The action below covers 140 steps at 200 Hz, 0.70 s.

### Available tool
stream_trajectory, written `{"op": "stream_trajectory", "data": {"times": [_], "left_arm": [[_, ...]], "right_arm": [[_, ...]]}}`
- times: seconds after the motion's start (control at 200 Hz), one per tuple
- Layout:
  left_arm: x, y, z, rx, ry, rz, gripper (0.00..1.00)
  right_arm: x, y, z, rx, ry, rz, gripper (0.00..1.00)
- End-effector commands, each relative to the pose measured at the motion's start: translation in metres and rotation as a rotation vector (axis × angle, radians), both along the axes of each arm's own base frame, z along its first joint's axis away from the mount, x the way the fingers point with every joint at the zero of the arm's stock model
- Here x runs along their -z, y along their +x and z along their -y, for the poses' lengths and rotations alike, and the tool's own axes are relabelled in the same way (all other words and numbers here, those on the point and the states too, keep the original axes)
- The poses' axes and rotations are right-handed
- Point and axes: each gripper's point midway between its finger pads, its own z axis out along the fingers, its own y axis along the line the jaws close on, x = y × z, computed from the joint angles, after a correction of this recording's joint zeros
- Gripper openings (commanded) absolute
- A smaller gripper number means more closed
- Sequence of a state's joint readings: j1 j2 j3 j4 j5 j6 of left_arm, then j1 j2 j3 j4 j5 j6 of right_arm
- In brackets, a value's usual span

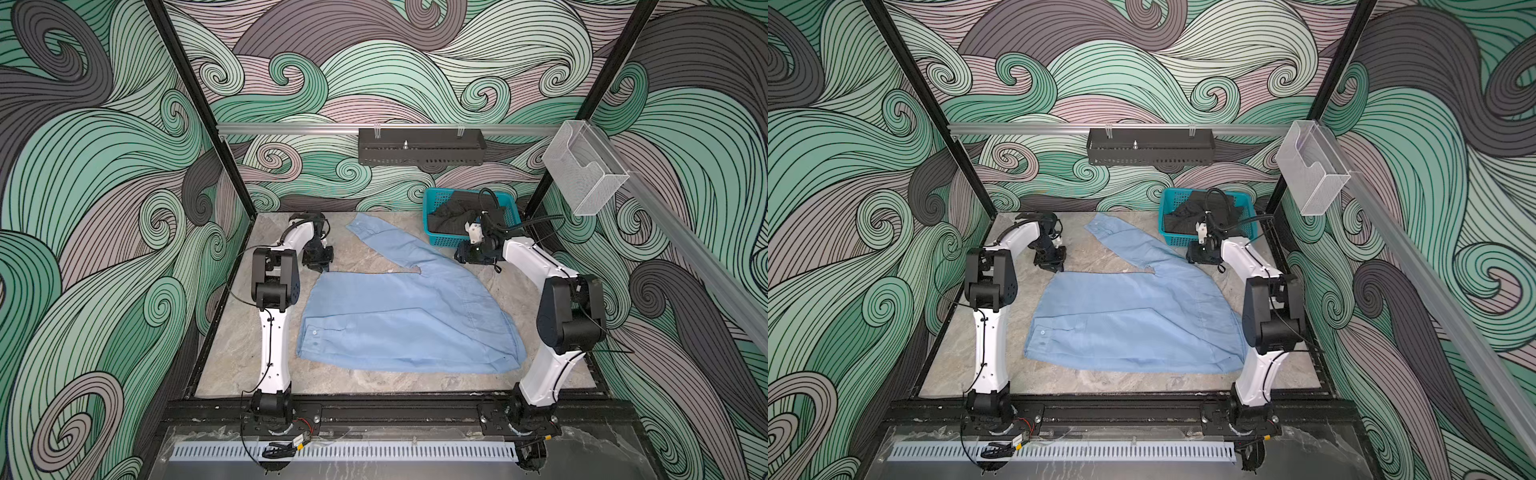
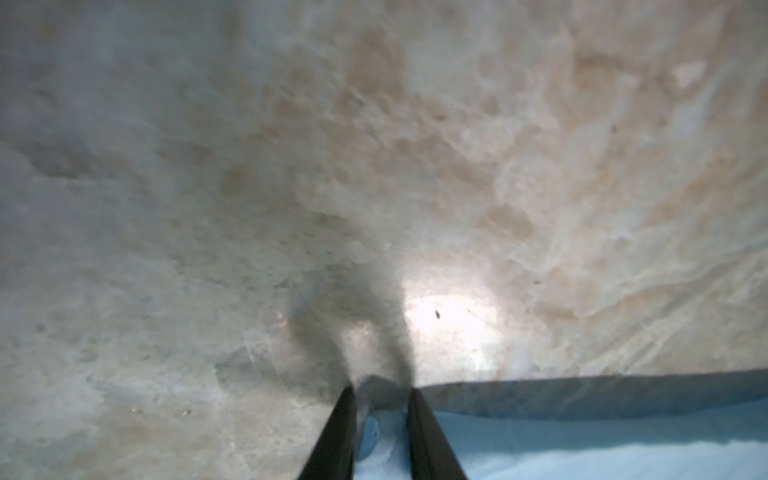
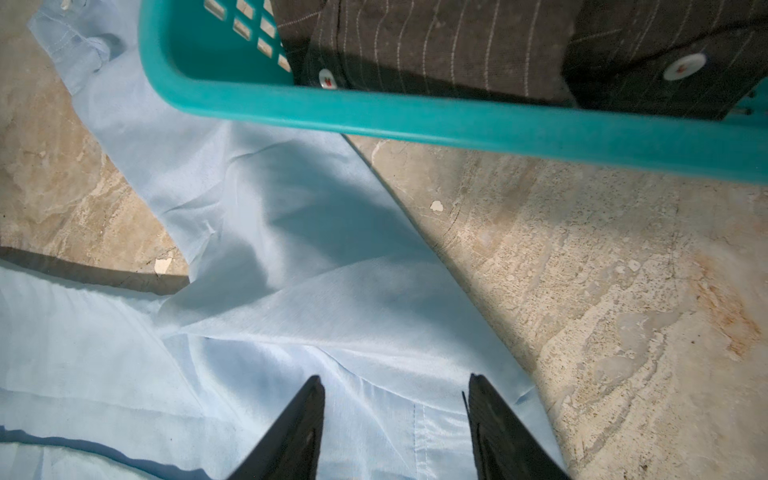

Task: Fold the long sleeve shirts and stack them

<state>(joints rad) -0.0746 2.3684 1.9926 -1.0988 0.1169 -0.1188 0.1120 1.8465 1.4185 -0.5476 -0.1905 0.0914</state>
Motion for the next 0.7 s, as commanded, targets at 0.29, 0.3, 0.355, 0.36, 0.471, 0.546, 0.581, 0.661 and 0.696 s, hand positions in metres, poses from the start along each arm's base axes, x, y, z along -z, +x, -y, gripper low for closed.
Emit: {"op": "stream_trajectory", "data": {"times": [0.29,0.3,0.355,0.36,0.471,0.546,0.581,0.661,0.696], "left_arm": [[-0.038,-0.002,-0.005,-0.024,0.012,0.052,0.00],[-0.039,-0.001,-0.007,-0.028,0.016,0.057,0.00],[-0.044,0.002,-0.012,-0.043,0.031,0.076,0.00],[-0.044,0.002,-0.012,-0.044,0.032,0.078,0.00],[-0.047,0.003,-0.017,-0.055,0.039,0.086,0.00],[-0.046,0.001,-0.017,-0.053,0.035,0.075,0.00],[-0.046,0.000,-0.016,-0.054,0.030,0.069,0.00],[-0.045,-0.003,-0.015,-0.053,0.023,0.061,0.00],[-0.045,-0.003,-0.015,-0.051,0.022,0.061,0.00]], "right_arm": [[0.016,0.012,0.010,0.031,0.039,-0.028,0.63],[0.017,0.012,0.011,0.031,0.040,-0.029,0.63],[0.021,0.018,0.008,0.019,0.048,-0.035,0.64],[0.022,0.018,0.008,0.017,0.048,-0.037,0.64],[0.032,0.026,0.000,-0.019,0.076,-0.068,0.65],[0.037,0.031,-0.006,-0.045,0.085,-0.071,0.66],[0.039,0.032,-0.010,-0.063,0.089,-0.072,0.67],[0.042,0.036,-0.021,-0.105,0.105,-0.071,0.68],[0.044,0.037,-0.026,-0.122,0.113,-0.072,0.68]]}}
